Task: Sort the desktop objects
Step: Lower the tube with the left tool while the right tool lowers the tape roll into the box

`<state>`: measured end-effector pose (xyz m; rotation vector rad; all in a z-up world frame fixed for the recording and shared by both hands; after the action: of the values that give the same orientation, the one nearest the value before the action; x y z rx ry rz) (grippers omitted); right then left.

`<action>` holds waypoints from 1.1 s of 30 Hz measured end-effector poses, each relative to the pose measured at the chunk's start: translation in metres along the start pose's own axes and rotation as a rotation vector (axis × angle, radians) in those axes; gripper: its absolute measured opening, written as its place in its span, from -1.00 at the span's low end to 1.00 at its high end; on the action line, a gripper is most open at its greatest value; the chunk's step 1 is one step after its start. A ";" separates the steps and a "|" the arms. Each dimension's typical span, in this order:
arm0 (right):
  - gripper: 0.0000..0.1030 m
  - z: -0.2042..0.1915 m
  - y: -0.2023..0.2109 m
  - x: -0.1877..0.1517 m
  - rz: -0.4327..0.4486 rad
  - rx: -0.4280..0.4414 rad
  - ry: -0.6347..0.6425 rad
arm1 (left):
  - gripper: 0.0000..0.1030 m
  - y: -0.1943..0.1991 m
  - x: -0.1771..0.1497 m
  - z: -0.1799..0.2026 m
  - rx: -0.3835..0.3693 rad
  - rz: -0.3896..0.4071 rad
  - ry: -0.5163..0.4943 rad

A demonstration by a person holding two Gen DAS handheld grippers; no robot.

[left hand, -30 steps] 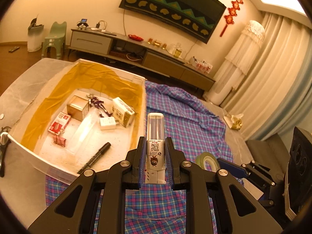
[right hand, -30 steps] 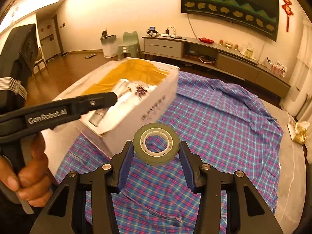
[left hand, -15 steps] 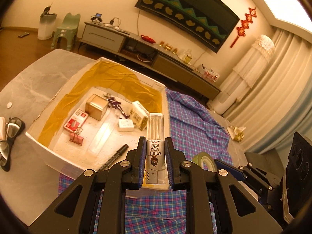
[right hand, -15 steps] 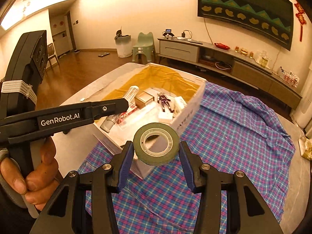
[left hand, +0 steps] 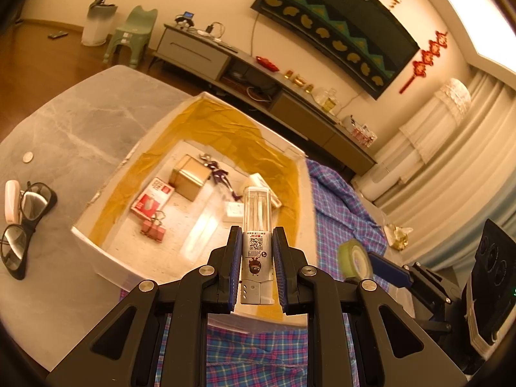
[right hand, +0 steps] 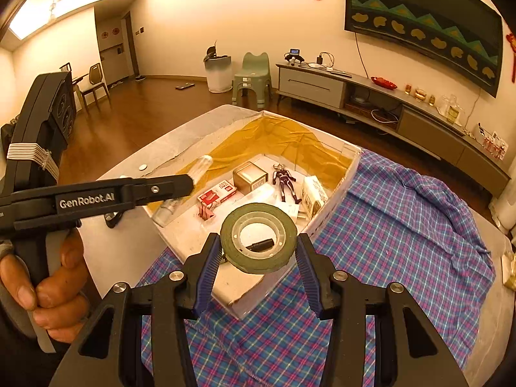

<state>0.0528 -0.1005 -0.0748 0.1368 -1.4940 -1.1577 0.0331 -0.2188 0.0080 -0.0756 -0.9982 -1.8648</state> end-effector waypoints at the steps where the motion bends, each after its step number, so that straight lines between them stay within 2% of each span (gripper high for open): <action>1: -0.05 0.002 -0.002 0.001 -0.001 0.004 0.001 | -0.62 -0.001 0.003 -0.002 0.004 -0.001 0.004; 15: -0.05 0.018 -0.053 0.019 -0.066 0.037 0.074 | -0.62 -0.044 0.016 -0.002 0.107 -0.061 -0.054; 20: -0.05 0.018 -0.074 0.025 -0.104 0.033 0.121 | -0.62 -0.065 0.022 -0.007 0.126 -0.103 -0.028; 27: -0.05 0.022 -0.101 0.032 -0.164 0.006 0.186 | -0.62 -0.087 0.021 -0.011 0.107 -0.183 0.028; 33: -0.05 0.030 -0.117 0.038 -0.203 -0.008 0.235 | -0.62 -0.099 0.016 -0.009 0.126 -0.207 0.064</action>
<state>-0.0423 -0.1672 -0.1257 0.4133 -1.2883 -1.2616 -0.0490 -0.2185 -0.0500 0.1678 -1.1102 -1.9722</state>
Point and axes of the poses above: each gripper's, at about its wrist camera, not at the fingertips, and y roughly against the way its jaws point, z to its right, x to its top, the point moved 1 cm from there along -y, roughly the way its jaws point, and after that the axes turned 14 degrees about y, right-handed, at the moved point
